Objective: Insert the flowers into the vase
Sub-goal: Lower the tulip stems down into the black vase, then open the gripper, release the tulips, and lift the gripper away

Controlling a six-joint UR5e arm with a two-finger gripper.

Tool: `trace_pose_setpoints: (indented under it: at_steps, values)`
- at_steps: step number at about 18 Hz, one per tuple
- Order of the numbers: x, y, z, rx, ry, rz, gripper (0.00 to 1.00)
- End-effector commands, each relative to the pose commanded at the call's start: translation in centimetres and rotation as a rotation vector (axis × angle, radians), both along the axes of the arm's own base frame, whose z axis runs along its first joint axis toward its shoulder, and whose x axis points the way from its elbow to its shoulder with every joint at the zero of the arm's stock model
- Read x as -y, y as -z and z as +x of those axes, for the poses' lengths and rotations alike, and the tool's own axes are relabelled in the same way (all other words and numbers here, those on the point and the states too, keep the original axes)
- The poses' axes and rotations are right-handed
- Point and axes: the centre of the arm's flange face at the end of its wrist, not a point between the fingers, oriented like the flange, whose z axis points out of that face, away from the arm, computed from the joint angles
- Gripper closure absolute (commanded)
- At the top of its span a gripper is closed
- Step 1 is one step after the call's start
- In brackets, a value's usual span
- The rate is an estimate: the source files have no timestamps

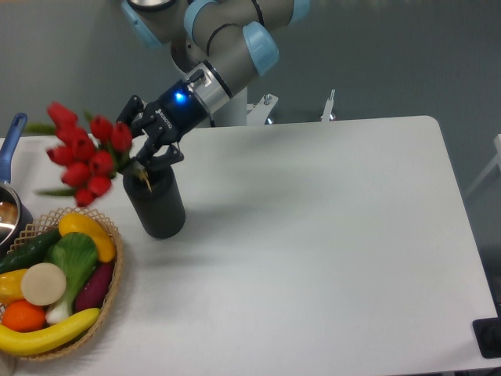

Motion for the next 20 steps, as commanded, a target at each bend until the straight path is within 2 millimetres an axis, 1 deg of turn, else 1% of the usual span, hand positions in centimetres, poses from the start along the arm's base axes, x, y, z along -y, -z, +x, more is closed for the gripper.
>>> trace_pose_setpoints:
  at_steps: [3,5,6,7,8,12,20]
  values:
    - [0.2,0.1,0.2,0.003,0.0,-0.002,0.27]
    - [0.3,0.2,0.3,0.004,-0.002,-0.003,0.22]
    - [0.3,0.2,0.4,0.004,-0.002,-0.003,0.16]
    - [0.4,0.1,0.5,0.003,-0.002,-0.002,0.06]
    - [0.8,0.2,0.9,0.001,-0.003,-0.001,0.0]
    - [1.7,-0.1,1.3,-0.004,-0.017,0.003,0.0]
    - [3.2,-0.5,-0.1,-0.015,-0.074,0.005,0.0]
